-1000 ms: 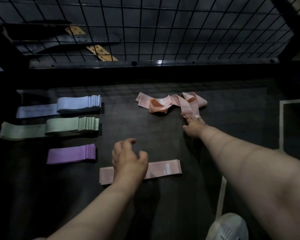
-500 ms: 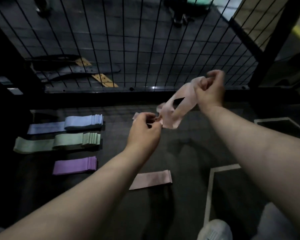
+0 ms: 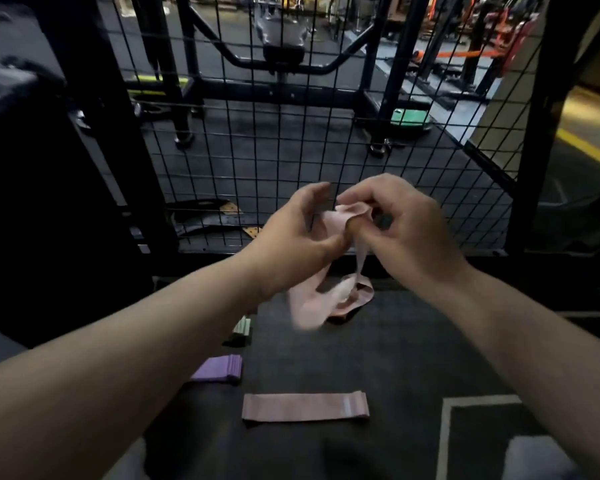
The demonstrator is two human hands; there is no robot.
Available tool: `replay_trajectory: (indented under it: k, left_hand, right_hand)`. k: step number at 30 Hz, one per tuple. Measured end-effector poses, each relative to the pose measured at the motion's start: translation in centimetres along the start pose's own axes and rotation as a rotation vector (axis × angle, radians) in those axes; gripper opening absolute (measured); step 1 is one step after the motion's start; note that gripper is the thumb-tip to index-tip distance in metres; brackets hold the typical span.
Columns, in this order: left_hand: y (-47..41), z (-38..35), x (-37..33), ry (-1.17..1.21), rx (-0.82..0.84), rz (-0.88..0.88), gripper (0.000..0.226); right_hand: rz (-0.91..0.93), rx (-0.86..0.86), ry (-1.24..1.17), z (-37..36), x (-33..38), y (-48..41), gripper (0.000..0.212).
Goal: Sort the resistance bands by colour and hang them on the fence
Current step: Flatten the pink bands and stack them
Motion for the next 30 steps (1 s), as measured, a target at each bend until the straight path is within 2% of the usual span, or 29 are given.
replay_trajectory:
  k: [4,7,9,11,15,17,19,21,26,28,30]
  left_hand:
    - [3.1,-0.1,0.3,0.086,-0.037,0.015,0.031]
    - [4.1,-0.8,0.9,0.295,-0.105,0.068,0.02]
    - [4.3,-0.9,1.3,0.378,-0.091,0.085,0.021]
    - [4.2,-0.7,2.0,0.375,-0.035,0.051,0.025]
    - [4.4,-0.1,3.2,0.485,0.212,0.044,0.052]
    - [4.2,-0.1,3.0,0.558,0.306,0.05,0.051]
    - [3.6,-0.2,2.6,0.529,0.244,0.026,0.028]
    - [2.8,-0.3,2.9,0.493,0.151,0.021,0.016]
    - [1.8,-0.1,3.7,0.427,0.081,0.021,0.023]
    - [1.8,-0.2,3.8,0.424,0.074,0.023,0.033]
    - [1.9,-0.3,3.7,0.434,0.092,0.033,0.044]
  right_hand:
    - [0.009,-0.08,-0.064,-0.7,2.8,1.8,0.029]
    - [-0.015,-0.026,-0.079,-1.3,2.9,3.0,0.034]
    - [-0.08,0.03,-0.146,-1.8,2.5,3.6,0.039]
    - [-0.198,0.025,-0.323,-2.0,2.2,3.7,0.045]
    - [-0.268,-0.054,-0.441,-1.5,1.3,2.9,0.043]
    - [-0.276,-0.035,-0.478,-1.1,1.3,2.4,0.038]
    - [-0.287,-0.006,-0.535,-1.0,1.3,2.1,0.03]
    - [-0.287,0.023,-0.541,-1.0,1.3,1.9,0.024]
    - [-0.351,0.247,-0.521,-0.4,1.2,1.6,0.02]
    - [-0.34,0.344,-0.444,-0.5,1.1,1.7,0.019]
    - [-0.318,0.302,-0.327,-0.9,0.9,1.8,0.014]
Point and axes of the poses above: each hand's wrist, its own y-axis away from the middle knuckle, its own z-axis out of the back of the hand, x = y × z, the point moved 1 cm from there along -y, towards the middle knuckle, and after that the axes turned 11 degrees about x, right-handed, at the moved point
